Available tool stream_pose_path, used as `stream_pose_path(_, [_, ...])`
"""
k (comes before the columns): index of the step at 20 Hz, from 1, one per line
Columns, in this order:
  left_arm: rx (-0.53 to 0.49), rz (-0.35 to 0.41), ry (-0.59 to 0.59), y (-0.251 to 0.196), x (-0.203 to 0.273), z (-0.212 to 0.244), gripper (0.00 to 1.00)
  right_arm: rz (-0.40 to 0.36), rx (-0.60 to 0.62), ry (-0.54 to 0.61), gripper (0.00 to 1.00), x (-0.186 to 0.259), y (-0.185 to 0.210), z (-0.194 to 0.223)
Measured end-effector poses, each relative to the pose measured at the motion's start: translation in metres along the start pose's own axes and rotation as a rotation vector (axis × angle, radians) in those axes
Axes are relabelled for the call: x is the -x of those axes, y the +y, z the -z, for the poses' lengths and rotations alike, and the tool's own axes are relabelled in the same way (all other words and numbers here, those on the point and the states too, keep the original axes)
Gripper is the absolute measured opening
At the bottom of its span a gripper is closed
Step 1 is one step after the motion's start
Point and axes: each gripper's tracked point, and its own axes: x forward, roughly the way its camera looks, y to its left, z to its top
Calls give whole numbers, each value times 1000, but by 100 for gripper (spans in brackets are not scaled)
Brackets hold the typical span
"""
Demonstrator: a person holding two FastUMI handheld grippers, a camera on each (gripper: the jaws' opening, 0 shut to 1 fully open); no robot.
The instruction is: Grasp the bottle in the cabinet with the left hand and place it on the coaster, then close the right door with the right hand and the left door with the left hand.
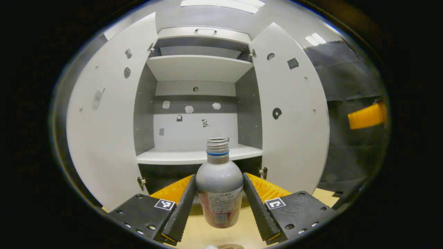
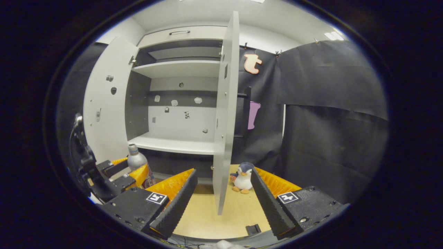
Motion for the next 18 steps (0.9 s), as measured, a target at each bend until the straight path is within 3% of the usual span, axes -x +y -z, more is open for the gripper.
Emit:
stream_pose_path(2, [-22,29,-5,-10,16,34,80,-5,8,13,100,5,-1,3])
stream_pose_path(3, [-34,38,2,-14,24,51,84,-9,13,14,100,7,0,3])
stream_pose_path(4, [-38,40,17,-15,30,69,80,-9,20,22,100,9,-1,6])
stream_pose_path(6, [-17,51,29,-22,41,97,83,-11,35,39,100,13,-1,11])
stream_pose_path(8, [8,58,38,-25,44,119,80,-13,46,58,100,14,1,16])
stream_pose_path(9, [14,59,41,-25,44,127,83,-17,51,69,100,15,1,18])
stream_pose_path(14, [46,43,62,-16,42,161,80,-30,77,107,100,14,11,24])
stream_pose_path(15, [49,43,67,-14,40,166,84,-38,72,110,100,14,14,23])
stream_pose_path(18, [49,42,105,-14,46,183,80,-64,66,108,100,15,27,21])
